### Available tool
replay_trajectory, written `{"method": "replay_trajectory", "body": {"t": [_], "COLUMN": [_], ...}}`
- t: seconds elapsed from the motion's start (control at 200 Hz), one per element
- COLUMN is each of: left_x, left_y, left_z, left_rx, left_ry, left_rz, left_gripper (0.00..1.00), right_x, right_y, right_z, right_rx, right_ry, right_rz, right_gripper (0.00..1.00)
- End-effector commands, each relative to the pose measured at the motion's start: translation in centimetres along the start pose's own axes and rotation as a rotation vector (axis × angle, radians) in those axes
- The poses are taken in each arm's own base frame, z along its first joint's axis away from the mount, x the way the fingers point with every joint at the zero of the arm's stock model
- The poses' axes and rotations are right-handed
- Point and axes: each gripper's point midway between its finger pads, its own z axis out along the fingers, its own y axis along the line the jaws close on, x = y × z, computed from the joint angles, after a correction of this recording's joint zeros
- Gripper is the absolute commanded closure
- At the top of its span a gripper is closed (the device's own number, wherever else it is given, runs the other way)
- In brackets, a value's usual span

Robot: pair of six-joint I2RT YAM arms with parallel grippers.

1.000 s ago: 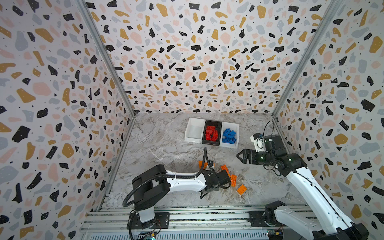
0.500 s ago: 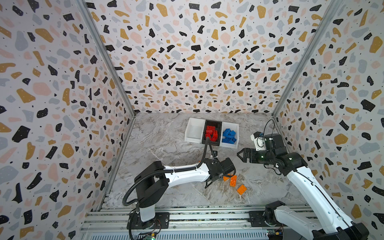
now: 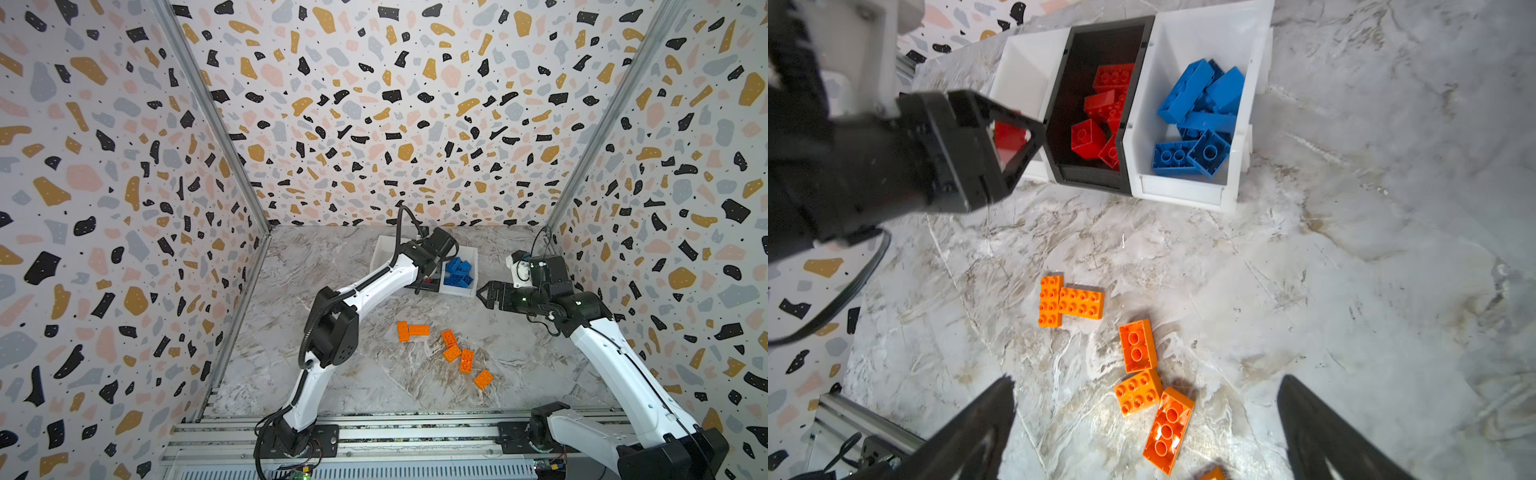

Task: Sort the legos into containers by color
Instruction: 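Lift the red brick into the black bin and open the left gripper, then move the left gripper down to the orange 2x4 bricks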

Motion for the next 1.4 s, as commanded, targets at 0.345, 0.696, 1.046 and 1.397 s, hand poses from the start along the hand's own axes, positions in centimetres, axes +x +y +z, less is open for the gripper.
{"method": "replay_trajectory", "body": {"t": [0.345, 0.696, 1.046, 1.397], "left_x": [-4.8, -5.1, -4.4, 10.5], "left_y": [-1.4, -2.8, 1.1, 7.9], "left_z": [5.8, 5.8, 1.3, -3.2], "left_rx": [0.328, 0.419, 0.298, 0.091], "left_ry": [-0.008, -0.008, -0.010, 0.110], "left_rz": [-0.097, -0.116, -0.130, -0.263], "left_gripper": [0.42, 0.14, 0.11, 0.14], "right_x": [-4.8, -6.7, -5.3, -2.4], "right_y": [-0.6, -0.3, -0.1, 0.7], "right_z": [1.4, 2.7, 2.6, 2.8], "right_rx": [0.067, 0.071, 0.046, -0.035], "right_ry": [-0.089, -0.083, -0.066, 0.003], "right_rz": [0.101, 0.092, 0.075, 0.016], "right_gripper": [0.01, 0.01, 0.01, 0.01]}}
